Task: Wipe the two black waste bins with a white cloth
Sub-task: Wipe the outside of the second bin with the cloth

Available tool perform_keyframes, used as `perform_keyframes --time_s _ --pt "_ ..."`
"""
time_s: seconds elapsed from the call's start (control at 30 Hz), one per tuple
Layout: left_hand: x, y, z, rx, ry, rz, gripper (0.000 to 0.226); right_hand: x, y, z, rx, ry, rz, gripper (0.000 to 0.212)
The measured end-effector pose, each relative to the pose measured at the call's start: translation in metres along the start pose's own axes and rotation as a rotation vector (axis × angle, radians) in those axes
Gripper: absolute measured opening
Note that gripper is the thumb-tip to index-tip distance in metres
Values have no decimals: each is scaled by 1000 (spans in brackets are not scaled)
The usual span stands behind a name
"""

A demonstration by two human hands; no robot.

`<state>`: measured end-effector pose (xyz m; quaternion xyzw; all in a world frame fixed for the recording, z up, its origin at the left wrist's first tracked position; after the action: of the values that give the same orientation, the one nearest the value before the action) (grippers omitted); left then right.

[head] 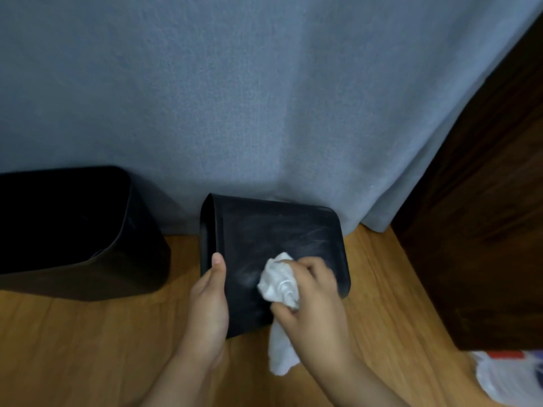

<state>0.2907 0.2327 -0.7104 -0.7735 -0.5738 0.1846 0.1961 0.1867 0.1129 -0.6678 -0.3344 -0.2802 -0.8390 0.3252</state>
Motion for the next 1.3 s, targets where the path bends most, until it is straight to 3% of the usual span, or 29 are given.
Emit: perform_keyframes --time_s 0.13,0.3,0.4,0.5,0.57,0.7,0.83,0.93,1.13,1.2,1.3 --pt "3 1 1 25 -16 -32 46 -18 -4 21 189 -57 147 43" --pt "2 -1 0 6 -26 -19 43 -2 1 -13 2 -96 6 42" --pt "2 -1 0 17 -51 -23 47 -13 -10 30 166 16 117 45" --pt "7 1 1 14 -65 -48 48 -23 -22 32 289 -49 174 42" --pt "14 4 -5 -36 -65 -71 45 -18 -22 -10 164 -61 132 42" --pt "17 5 -12 -63 -65 -49 43 16 -26 -105 -298 -79 -80 43" --pt "10 2 -7 -39 -24 -55 40 -2 -21 -45 -128 144 12 45" --pt "14 2 1 -4 -18 -83 44 -11 -21 -35 -46 136 50 43" --pt "15 0 2 9 -35 -52 46 21 -24 -122 -450 -3 -150 39" --pt "16 0 2 13 -31 -76 40 13 -21 -97 -367 80 -108 39" --pt "21 2 3 14 -31 -137 39 -11 -22 -41 -130 186 97 41"
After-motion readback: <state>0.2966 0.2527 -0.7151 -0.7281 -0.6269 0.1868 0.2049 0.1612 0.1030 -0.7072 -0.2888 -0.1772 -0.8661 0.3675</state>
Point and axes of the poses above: each hand's wrist, its own y-axis towards the middle knuckle, its own x-axis out of the back of the hand, z = x × y, the point moved 9 cm from there along y, towards the middle knuckle, and after that the axes turned 5 degrees about -z, right-handed, at the moved point
